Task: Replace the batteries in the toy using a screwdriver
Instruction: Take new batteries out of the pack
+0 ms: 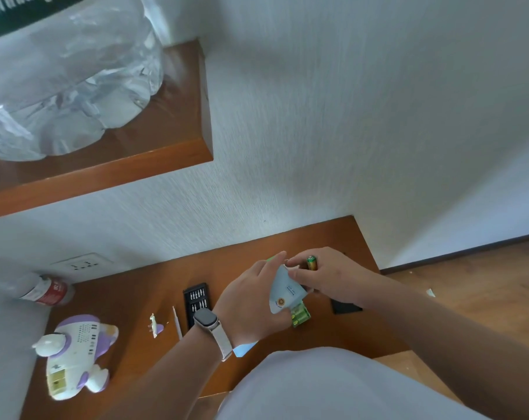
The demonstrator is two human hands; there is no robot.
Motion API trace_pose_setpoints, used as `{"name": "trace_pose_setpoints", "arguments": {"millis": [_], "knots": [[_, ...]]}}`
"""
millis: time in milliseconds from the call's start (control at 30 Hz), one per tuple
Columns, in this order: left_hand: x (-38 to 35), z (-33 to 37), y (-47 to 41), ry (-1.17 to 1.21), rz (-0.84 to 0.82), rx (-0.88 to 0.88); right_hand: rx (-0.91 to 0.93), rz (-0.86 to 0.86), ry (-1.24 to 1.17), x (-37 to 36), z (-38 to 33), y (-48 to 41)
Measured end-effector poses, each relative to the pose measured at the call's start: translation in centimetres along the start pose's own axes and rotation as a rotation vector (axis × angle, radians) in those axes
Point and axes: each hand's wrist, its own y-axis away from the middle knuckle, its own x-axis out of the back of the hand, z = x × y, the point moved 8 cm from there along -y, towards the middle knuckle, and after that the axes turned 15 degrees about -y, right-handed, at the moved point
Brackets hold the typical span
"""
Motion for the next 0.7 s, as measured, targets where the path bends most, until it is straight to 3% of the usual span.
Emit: {"name": "trace_pose_setpoints", "arguments": {"millis": [267,467,567,700], "knots": [[0.4,-0.1,-0.2,0.04,0.028,-0.003,-0.001,0.081,0.134,1.7,-0.5,-0.4],[0.4,-0.5,-0.5,0.063,0.01,0.005,-0.041,0.06,0.004,1.5,-0.3,-1.2],[0.3,-0.8,-0.5,0.105,-0.008,0.03,-0.07,0.182,-0.163,2.4,-0.2,-1.5],[-0.1,-1.1,-0.6,0.15,-0.041,0.038,-0.181,0.388,-0.629,2.9,1.0,-1.4]]}}
